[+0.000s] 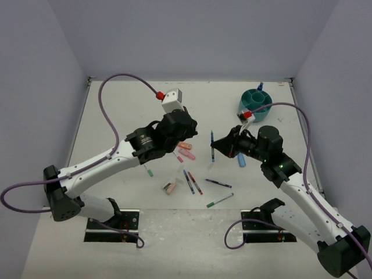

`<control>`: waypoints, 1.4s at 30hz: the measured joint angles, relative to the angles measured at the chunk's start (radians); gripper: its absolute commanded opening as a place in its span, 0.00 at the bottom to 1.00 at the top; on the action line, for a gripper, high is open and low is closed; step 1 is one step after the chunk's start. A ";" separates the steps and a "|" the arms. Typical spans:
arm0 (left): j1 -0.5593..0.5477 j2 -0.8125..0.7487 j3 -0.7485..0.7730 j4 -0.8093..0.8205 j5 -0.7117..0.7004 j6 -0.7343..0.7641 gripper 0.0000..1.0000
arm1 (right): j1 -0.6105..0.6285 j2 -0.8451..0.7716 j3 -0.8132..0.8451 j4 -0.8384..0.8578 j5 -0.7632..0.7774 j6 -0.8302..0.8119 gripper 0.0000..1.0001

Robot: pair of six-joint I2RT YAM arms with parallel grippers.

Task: Sort the stationery into containers
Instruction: Pick up the pen cap from the center of the board, then close the pen cap on the pen.

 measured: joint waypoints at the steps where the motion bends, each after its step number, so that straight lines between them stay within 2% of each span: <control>1: 0.000 -0.043 -0.016 0.040 0.006 0.037 0.00 | 0.018 -0.002 -0.030 0.041 -0.036 0.018 0.00; 5: 0.000 -0.200 -0.146 0.232 0.066 0.183 0.00 | 0.113 -0.015 -0.123 0.183 -0.131 0.091 0.00; 9: 0.000 -0.316 -0.291 0.385 0.139 0.280 0.00 | 0.151 -0.036 -0.120 0.263 -0.145 0.118 0.00; 19: 0.000 -0.427 -0.447 0.677 0.264 0.361 0.00 | 0.158 0.008 -0.067 0.311 -0.169 0.142 0.00; 27: 0.000 -0.429 -0.464 0.754 0.282 0.377 0.00 | 0.168 0.023 -0.059 0.319 -0.175 0.161 0.00; 42: 0.000 -0.419 -0.499 0.792 0.290 0.375 0.00 | 0.168 0.056 -0.033 0.320 -0.174 0.171 0.00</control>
